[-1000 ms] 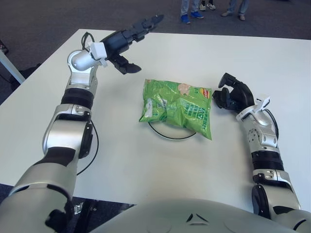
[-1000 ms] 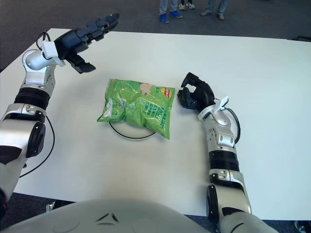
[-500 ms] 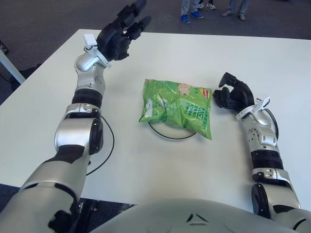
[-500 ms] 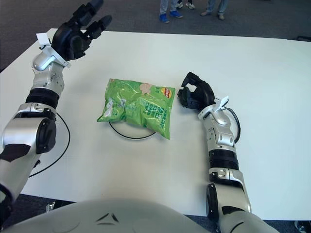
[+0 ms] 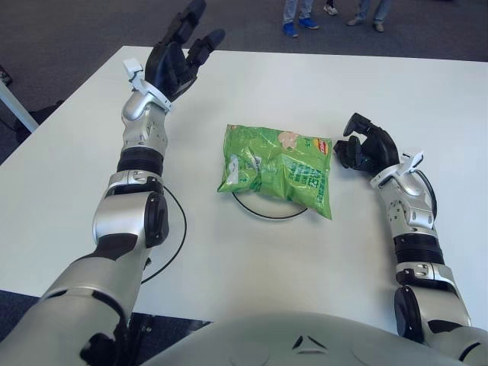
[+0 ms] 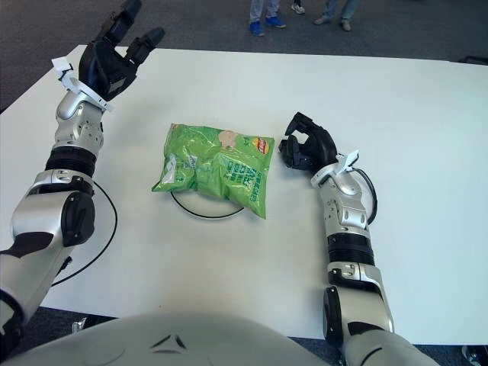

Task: Put the snack into the plate.

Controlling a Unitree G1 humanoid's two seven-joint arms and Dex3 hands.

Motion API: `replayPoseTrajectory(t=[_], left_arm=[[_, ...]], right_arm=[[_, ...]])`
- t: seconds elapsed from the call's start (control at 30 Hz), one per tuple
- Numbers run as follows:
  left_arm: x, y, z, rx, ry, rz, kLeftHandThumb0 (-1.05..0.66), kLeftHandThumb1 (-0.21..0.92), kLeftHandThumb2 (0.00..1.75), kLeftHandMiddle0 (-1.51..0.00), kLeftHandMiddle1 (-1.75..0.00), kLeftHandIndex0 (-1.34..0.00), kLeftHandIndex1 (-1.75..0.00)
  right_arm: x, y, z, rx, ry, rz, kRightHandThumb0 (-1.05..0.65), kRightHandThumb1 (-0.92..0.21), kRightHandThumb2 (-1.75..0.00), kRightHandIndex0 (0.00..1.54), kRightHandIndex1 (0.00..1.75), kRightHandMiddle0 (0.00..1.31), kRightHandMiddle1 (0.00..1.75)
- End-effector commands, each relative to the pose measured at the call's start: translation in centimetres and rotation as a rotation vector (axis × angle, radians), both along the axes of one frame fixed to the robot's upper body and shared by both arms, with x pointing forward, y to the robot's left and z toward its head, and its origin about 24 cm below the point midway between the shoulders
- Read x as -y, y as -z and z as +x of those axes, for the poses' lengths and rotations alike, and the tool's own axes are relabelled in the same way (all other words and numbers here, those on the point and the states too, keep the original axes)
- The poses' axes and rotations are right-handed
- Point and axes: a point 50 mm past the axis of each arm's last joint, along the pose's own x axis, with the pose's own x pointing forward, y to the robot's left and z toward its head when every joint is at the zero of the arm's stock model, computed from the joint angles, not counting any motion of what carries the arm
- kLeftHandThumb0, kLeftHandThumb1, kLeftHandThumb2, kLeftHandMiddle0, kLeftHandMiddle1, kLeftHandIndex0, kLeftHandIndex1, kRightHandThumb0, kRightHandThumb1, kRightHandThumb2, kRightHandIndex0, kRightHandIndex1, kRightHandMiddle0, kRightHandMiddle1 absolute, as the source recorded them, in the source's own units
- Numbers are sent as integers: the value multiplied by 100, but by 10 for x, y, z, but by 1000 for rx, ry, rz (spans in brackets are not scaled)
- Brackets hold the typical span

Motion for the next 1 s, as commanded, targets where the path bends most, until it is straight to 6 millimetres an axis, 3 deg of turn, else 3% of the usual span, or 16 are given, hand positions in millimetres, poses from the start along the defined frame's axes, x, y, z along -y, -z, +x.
replayPoseTrajectory(t=[0.0, 0.2, 0.57, 0.97], left_arm=[[-9, 6, -1, -30, -57, -4, -99, 92, 80, -2, -68, 0, -35], [-14, 18, -6, -47, -125, -21, -96, 92, 79, -5, -71, 0, -45], [-25, 45, -10, -140, -232, -86, -87, 92, 76, -24, -100, 0, -89], [-28, 67, -15, -219, -386, -97, -73, 91, 76, -32, -152, -1, -159]], right_arm=[[3, 31, -11, -142, 17, 10, -47, -35, -127, 131, 175, 59, 175], [4, 30, -11, -141, 15, 12, -47, -36, -127, 131, 175, 58, 175], [5, 31, -10, -144, 10, 24, -47, -36, -126, 131, 175, 58, 175], [5, 32, -9, -145, 18, 23, -47, -37, -126, 132, 175, 58, 175]])
